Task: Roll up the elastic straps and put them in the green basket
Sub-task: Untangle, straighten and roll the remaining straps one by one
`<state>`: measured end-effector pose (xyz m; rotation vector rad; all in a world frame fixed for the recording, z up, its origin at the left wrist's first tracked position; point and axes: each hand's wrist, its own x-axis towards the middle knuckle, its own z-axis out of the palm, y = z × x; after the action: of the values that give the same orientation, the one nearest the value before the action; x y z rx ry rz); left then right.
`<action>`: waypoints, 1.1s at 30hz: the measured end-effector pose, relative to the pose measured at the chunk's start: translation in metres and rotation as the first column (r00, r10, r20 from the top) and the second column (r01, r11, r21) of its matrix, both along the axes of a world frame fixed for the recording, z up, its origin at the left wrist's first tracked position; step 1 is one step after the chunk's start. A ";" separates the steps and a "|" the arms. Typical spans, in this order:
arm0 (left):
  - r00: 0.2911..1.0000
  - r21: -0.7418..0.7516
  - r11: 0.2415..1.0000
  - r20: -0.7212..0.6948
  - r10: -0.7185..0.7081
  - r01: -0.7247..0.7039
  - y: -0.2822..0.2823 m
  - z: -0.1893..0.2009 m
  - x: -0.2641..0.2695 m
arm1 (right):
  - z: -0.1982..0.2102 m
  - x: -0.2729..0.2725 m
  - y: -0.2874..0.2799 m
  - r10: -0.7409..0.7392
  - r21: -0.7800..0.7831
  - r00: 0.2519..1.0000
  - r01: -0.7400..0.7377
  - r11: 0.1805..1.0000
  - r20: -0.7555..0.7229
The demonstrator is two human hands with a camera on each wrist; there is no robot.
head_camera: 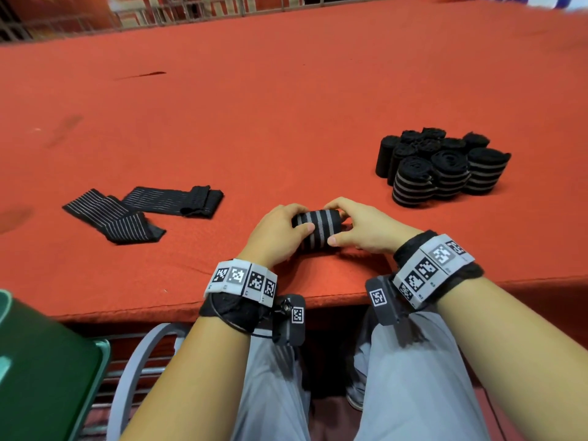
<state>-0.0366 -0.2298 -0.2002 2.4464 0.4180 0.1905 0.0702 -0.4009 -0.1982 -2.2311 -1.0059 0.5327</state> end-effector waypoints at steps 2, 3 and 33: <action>1.000 -0.005 1.000 -0.028 -0.008 0.008 0.001 -0.001 0.003 | -0.004 0.004 0.002 0.006 -0.010 1.000 -0.006 1.000 -0.017; 0.999 -0.020 1.000 -0.039 -0.011 0.010 0.002 -0.002 0.004 | -0.006 0.005 0.004 0.009 -0.018 1.000 -0.010 1.000 -0.028; 0.987 -0.529 0.848 0.117 0.114 -0.035 -0.010 0.021 0.020 | 0.048 0.028 0.017 0.072 0.172 0.997 -0.068 0.983 -0.016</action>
<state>-0.0170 -0.2399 -0.1792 1.8625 0.4348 0.2482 0.0980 -0.3839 -0.1505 -2.0404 -1.0801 0.4815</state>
